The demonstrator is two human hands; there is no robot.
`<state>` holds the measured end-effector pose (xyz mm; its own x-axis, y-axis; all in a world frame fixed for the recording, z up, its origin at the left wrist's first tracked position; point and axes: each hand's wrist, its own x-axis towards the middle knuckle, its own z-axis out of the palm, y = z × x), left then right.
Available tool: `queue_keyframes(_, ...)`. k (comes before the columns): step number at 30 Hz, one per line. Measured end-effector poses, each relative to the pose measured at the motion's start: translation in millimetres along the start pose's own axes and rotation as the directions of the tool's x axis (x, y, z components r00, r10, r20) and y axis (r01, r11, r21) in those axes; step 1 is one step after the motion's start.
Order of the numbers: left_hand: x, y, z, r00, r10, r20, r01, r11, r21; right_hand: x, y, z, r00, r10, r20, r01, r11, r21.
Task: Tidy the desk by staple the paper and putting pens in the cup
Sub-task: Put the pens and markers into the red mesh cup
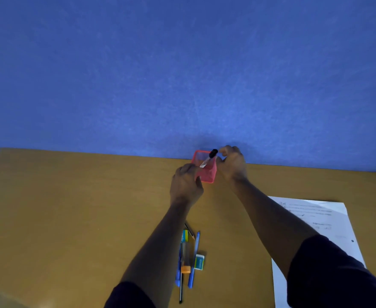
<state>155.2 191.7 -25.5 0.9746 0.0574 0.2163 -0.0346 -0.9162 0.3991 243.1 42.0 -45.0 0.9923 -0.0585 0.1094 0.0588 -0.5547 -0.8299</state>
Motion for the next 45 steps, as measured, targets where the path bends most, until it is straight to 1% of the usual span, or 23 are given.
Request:
queue_keyframes(3,-17.5,-12.3,-5.3,0.999,-0.049,0.025,0.048,0.999,0.014,-27.5,0.8,3.8,0.993,-0.068,-0.101,0.072,0.997,0.039)
queue_keyframes(4,-24.6,-17.1,-7.2,0.996,-0.070,0.052,0.069,0.997,0.015,-40.3,1.2,6.2,0.989,-0.098,-0.106,0.104,0.994,0.046)
queue_keyframes(5,-32.1,-21.0,-8.9,0.992,-0.092,0.088,0.091,0.996,0.016,-54.6,2.1,8.0,0.988,-0.131,-0.081,0.137,0.988,0.076)
queue_keyframes(6,-39.8,-24.7,-10.5,0.985,-0.112,0.134,0.108,0.993,0.036,-70.1,3.1,9.7,0.986,-0.165,-0.021,0.166,0.977,0.132)
queue_keyframes(7,-47.8,-28.2,-11.5,0.976,-0.124,0.177,0.111,0.991,0.080,-86.1,5.5,10.7,0.975,-0.210,0.070,0.195,0.965,0.174)
queue_keyframes(8,-55.7,-31.2,-12.4,0.967,-0.133,0.217,0.105,0.985,0.136,-101.2,8.2,11.7,0.949,-0.263,0.173,0.230,0.955,0.188)
queue_keyframes(9,-63.0,-34.4,-13.1,0.956,-0.149,0.252,0.104,0.978,0.182,-115.0,11.7,12.4,0.907,-0.308,0.285,0.267,0.948,0.176)
queue_keyframes(10,-69.7,-36.9,-14.1,0.943,-0.175,0.282,0.119,0.971,0.206,-126.8,14.9,12.9,0.855,-0.319,0.409,0.286,0.948,0.142)
queue_keyframes(12,-81.3,-40.5,-16.2,0.914,-0.240,0.327,0.167,0.958,0.234,-143.9,18.5,12.6,0.732,-0.234,0.641,0.301,0.954,0.004)
queue_keyframes(13,-86.7,-41.3,-16.7,0.902,-0.255,0.349,0.174,0.953,0.247,-149.6,20.0,12.4,0.671,-0.188,0.717,0.350,0.933,-0.083)
queue_keyframes(15,-97.7,-40.6,-16.9,0.886,-0.266,0.381,0.177,0.951,0.253,-158.5,21.9,12.0,0.576,-0.159,0.802,0.478,0.861,-0.173)
queue_keyframes(17,-109.0,-37.4,-17.5,0.879,-0.286,0.382,0.211,0.951,0.226,-164.4,21.6,10.3,0.512,-0.166,0.843,0.539,0.826,-0.165)
queue_keyframes(18,-114.6,-35.7,-16.9,0.877,-0.288,0.384,0.219,0.952,0.215,-165.9,21.5,9.2,0.494,-0.174,0.852,0.559,0.814,-0.157)
queue_keyframes(21,-129.7,-30.4,-11.0,0.868,-0.258,0.424,0.175,0.958,0.226,-167.2,21.7,5.2,0.457,-0.208,0.865,0.620,0.772,-0.142)
queue_keyframes(25,-144.5,-25.8,-3.5,0.861,-0.249,0.444,0.129,0.950,0.285,-168.8,21.9,1.0,0.441,-0.252,0.861,0.681,0.719,-0.138)
queue_keyframes(27,-147.7,-24.6,-1.3,0.861,-0.249,0.444,0.126,0.949,0.287,-168.9,21.5,1.2,0.454,-0.238,0.859,0.684,0.711,-0.164)
queue_keyframes(29,-148.5,-23.1,0.8,0.868,-0.227,0.443,0.093,0.948,0.305,-169.0,20.3,0.0,0.468,-0.220,0.856,0.677,0.712,-0.187)
queue_keyframes(32,-146.1,-19.2,4.1,0.858,-0.211,0.469,0.047,0.940,0.337,-174.1,23.9,-4.2,0.502,-0.240,0.831,0.659,0.729,-0.187)
queue_keyframes(34,-142.0,-15.9,4.6,0.833,-0.238,0.499,0.057,0.935,0.351,-180.9,29.4,-8.6,0.545,-0.255,0.799,0.613,0.771,-0.172)
queue_keyframes(36,-138.8,-13.4,5.7,0.812,-0.256,0.524,0.066,0.933,0.354,-188.4,34.5,-11.3,0.549,-0.243,0.800,0.588,0.792,-0.163)
queue_keyframes(38,-137.8,-11.9,8.5,0.815,-0.254,0.521,0.067,0.934,0.351,-195.3,38.1,-10.8,0.537,-0.233,0.811,0.580,0.800,-0.155)
queue_keyframes(41,-137.3,-11.5,12.7,0.825,-0.252,0.505,0.072,0.934,0.349,-200.0,39.7,-7.6,0.565,-0.229,0.793,0.549,0.822,-0.153)
queue_keyframes(45,-137.9,-13.7,17.0,0.823,-0.278,0.495,0.133,0.942,0.308,-203.1,41.2,-6.6,0.586,-0.231,0.777,0.535,0.830,-0.157)
